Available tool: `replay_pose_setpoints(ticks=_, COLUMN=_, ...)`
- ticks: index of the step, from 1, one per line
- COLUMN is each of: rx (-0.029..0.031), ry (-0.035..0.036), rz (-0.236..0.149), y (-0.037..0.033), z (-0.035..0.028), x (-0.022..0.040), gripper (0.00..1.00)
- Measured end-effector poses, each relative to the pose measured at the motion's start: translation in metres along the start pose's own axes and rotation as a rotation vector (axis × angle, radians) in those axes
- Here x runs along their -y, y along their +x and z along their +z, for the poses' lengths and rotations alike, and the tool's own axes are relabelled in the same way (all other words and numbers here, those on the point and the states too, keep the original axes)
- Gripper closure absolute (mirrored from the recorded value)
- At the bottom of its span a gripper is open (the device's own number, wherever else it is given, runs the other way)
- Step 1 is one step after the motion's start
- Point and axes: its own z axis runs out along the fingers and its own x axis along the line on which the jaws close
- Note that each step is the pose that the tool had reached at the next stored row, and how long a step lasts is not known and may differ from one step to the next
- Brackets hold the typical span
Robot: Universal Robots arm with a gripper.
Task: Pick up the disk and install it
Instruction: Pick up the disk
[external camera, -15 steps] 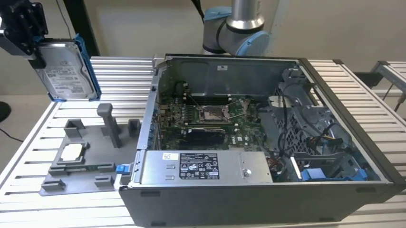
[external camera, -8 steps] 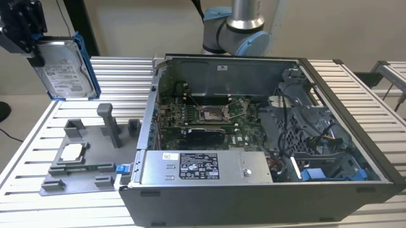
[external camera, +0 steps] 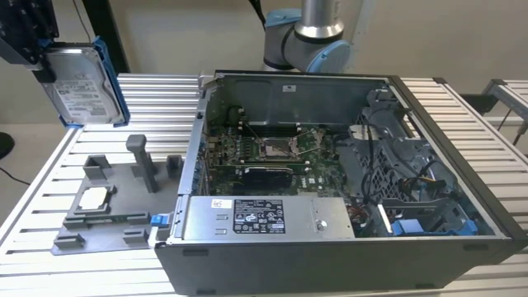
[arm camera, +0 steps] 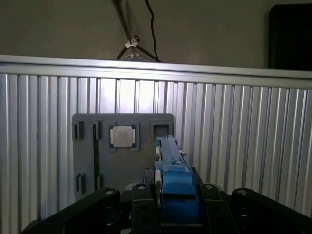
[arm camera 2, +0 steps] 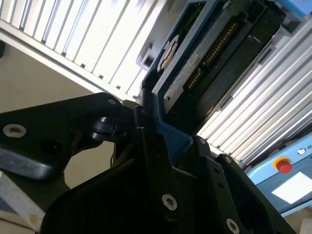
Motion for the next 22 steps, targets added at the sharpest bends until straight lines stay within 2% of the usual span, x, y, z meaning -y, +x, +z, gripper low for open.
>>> replay_pose_setpoints(ticks=9, rx=0.0, ry=0.0002, rz=0.0, y=-0.0002, z=-0.0044, x=-0.0001, gripper=1.0)
replay_pose_setpoints(ticks=16, rx=0.0001, ry=0.0003, rz=0.0, y=-0.0005, z=-0.0124, x=-0.0002, gripper=1.0)
replay_pose_setpoints(ticks=22, rx=0.0, ry=0.0002, rz=0.0, y=-0.0006, z=-0.0154, x=-0.0003, gripper=1.0)
